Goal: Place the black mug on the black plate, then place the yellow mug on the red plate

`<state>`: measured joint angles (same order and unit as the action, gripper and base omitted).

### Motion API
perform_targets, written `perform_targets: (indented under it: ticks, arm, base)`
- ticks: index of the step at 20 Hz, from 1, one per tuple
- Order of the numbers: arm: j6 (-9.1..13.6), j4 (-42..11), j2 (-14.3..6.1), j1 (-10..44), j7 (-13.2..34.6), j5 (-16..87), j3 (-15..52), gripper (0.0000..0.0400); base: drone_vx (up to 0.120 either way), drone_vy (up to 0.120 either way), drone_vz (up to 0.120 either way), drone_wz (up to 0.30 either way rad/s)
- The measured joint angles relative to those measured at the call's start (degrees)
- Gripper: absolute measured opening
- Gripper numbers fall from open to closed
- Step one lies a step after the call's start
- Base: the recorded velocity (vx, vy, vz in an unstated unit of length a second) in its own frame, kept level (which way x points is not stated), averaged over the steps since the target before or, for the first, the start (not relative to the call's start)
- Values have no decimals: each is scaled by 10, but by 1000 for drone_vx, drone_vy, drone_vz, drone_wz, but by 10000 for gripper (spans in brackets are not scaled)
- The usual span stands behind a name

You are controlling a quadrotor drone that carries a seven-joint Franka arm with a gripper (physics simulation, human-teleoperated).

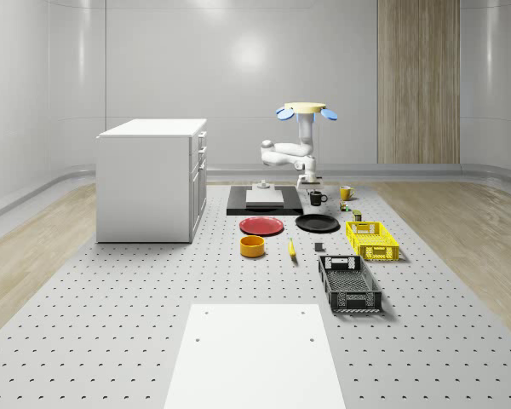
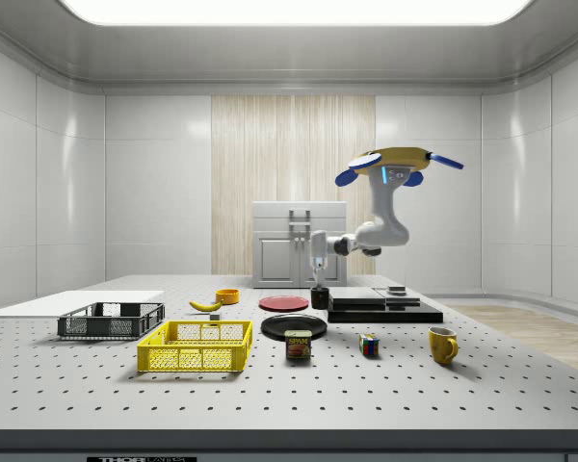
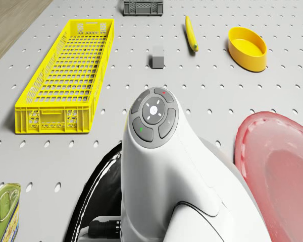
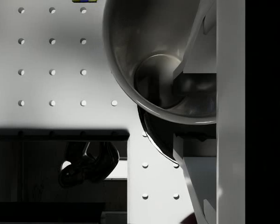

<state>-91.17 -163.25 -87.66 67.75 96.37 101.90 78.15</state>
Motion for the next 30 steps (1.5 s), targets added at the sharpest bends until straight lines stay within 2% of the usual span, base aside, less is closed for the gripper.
perform_targets:
  ticks: [12,15,20,30]
  arm:
    - [-6,0,-6,1,1,-2,1,110]
    - [-7,0,-7,2,1,-3,1,110]
    - [-9,0,-9,2,2,-4,1,110]
    - [-33,14,-13,11,2,51,-58,110]
  base:
    - [120,0,0,0]
    - [120,0,-107,0]
    - [112,0,-8,0]
    - [0,0,0,0]
